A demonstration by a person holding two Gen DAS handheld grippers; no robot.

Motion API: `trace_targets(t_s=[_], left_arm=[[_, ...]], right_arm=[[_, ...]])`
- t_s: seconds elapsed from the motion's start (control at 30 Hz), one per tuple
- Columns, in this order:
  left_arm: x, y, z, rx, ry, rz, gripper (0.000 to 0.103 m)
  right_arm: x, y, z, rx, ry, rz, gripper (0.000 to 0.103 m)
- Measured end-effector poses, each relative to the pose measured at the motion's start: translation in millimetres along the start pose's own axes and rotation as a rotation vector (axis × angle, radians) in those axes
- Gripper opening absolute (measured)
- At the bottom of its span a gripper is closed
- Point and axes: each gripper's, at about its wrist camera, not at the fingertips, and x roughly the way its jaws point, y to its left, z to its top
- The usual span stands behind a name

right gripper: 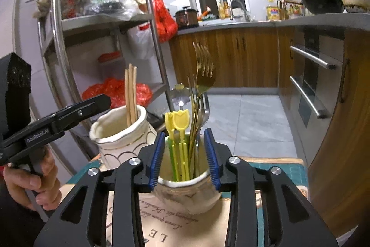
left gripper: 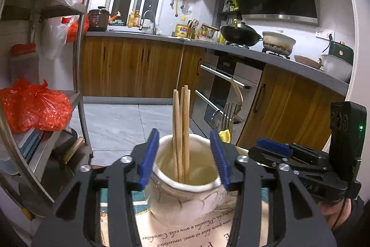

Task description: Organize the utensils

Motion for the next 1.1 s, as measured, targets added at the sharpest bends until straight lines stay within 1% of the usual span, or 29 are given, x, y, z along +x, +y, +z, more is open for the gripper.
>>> trace_targets(t_s=[0.1,0.13,0.17,0.23,0.27,0.3,0.33,0.37,0.43,0.53,0.63,0.7,0.8,0.97,1.1], left_arm=[[-9,-2,-4,-0.008,-0.015,0.003,0.063],[-11,-2,-6,-0.008,-0.020,0.007,0.069],[-14,-3,-7,-0.006,-0.028,0.011,0.072],[-21,-7,-12,0.010,-0.046,0.023,0.081],[-24,-9,-15,0.020,-0.056,0.033,0.085],[-26,-9,-16,0.027,-0.064,0.041,0.092],[-29,-10,-18,0.036,-0.073,0.049,0.096],[-32,-12,-21,0.046,-0.081,0.052,0.097],[-36,-12,-25,0.054,-0.093,0.062,0.097],[-40,-12,-34,0.061,-0.106,0.086,0.097],[-39,-11,-41,0.067,-0.092,0.105,0.097],[-38,-10,-46,0.070,-0.079,0.110,0.097],[-40,-9,-51,0.067,-0.082,0.118,0.097],[-45,-10,-58,0.078,-0.122,0.125,0.097],[-45,-13,-62,0.085,-0.136,0.125,0.097]], right_arm=[[-7,-1,-3,-0.011,-0.009,-0.006,0.041],[-11,0,-5,-0.015,-0.016,-0.010,0.043],[-14,1,-6,-0.019,-0.025,-0.012,0.045],[-20,3,-9,-0.030,-0.048,-0.020,0.058],[-24,4,-11,-0.034,-0.061,-0.022,0.060],[-27,5,-12,-0.038,-0.073,-0.026,0.063],[-31,5,-15,-0.041,-0.082,-0.031,0.065],[-33,5,-17,-0.042,-0.090,-0.036,0.067],[-36,5,-21,-0.046,-0.106,-0.043,0.077],[-39,6,-27,-0.053,-0.115,-0.052,0.084],[-42,9,-33,-0.064,-0.128,-0.056,0.092],[-43,11,-37,-0.067,-0.133,-0.059,0.093],[-46,13,-40,-0.062,-0.154,-0.060,0.095],[-47,13,-45,-0.063,-0.173,-0.076,0.096],[-47,14,-47,-0.066,-0.182,-0.082,0.096]])
